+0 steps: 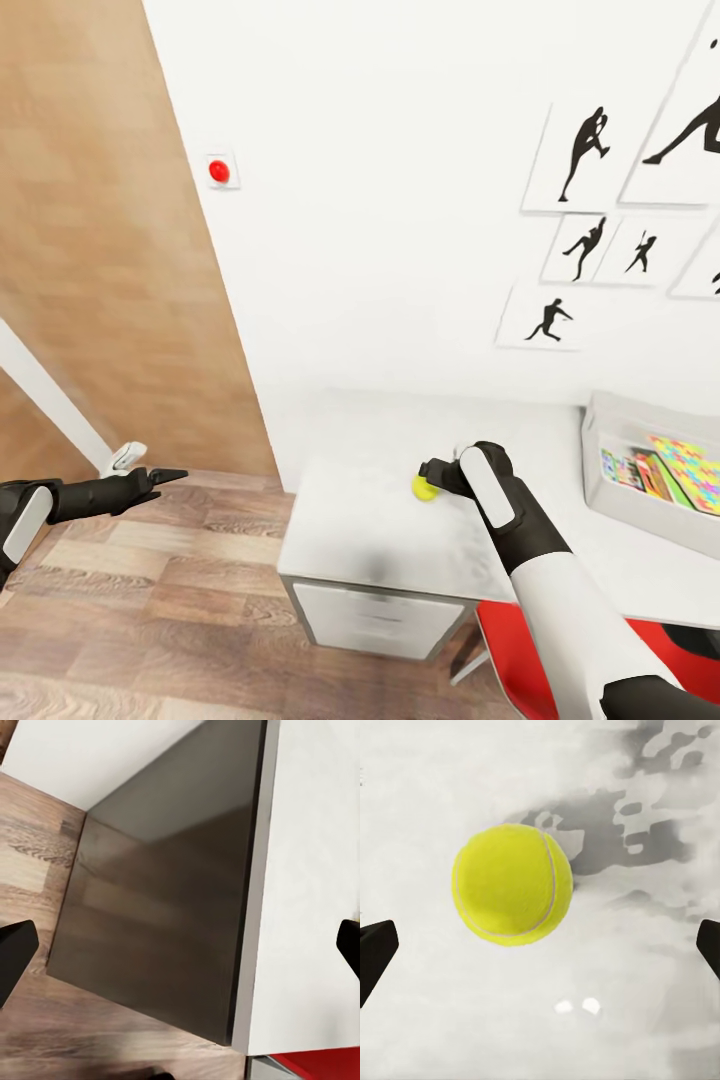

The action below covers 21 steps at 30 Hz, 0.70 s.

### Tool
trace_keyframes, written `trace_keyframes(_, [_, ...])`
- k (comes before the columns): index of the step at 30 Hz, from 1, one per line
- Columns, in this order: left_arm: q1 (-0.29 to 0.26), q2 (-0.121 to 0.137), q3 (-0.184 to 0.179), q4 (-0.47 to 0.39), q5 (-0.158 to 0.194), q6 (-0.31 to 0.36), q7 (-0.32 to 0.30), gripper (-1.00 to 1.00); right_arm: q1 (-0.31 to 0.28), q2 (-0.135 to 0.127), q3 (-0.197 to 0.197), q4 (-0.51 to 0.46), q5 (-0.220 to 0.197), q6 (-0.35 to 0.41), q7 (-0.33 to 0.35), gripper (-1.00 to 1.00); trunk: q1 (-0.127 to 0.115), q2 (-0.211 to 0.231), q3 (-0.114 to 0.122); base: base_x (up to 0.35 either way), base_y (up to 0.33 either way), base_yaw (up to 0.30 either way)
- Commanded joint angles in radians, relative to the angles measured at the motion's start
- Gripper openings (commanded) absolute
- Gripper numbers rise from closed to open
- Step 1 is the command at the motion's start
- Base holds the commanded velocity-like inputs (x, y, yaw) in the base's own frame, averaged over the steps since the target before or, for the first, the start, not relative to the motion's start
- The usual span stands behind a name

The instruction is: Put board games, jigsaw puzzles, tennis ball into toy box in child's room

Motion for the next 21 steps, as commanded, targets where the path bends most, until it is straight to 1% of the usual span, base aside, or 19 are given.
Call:
trace_keyframes(1, [-0.001,0.000,0.001,0.000,-0.001,0.004,-0.004,1.00,-0.001,0.000,0.001,-0.001,-0.009,0.001,-0.010,1.00,0.001,-0.002,-0.004,0.163,0.114,0.000])
trace_keyframes(4, [-0.001,0.000,0.001,0.001,-0.001,0.004,-0.004,1.00,-0.001,-0.001,0.001,-0.001,-0.009,0.000,-0.010,1.00,0.001,-0.002,-0.009,0.122,0.076,0.000])
trace_keyframes(10, [-0.001,0.000,0.001,0.000,-0.001,0.004,-0.004,1.00,-0.001,-0.001,0.001,-0.003,-0.009,0.000,-0.010,1.00,0.001,-0.002,-0.018,0.023,0.013,0.000])
trace_keyframes(13, [-0.001,0.000,0.001,0.000,-0.001,0.004,-0.004,1.00,-0.001,-0.002,0.001,-0.004,-0.009,0.000,-0.010,1.00,0.001,-0.002,-0.023,0.130,0.066,0.000])
trace_keyframes(16, [-0.001,0.000,0.001,0.000,-0.001,0.004,-0.005,1.00,-0.001,-0.003,0.002,-0.004,-0.009,0.000,-0.011,1.00,0.001,-0.002,-0.025,0.128,0.039,0.000])
trace_keyframes(21, [-0.001,0.000,0.001,0.000,-0.001,0.004,-0.005,1.00,-0.001,-0.003,0.003,-0.004,-0.009,-0.001,-0.012,1.00,0.001,-0.002,-0.025,0.023,0.007,0.000])
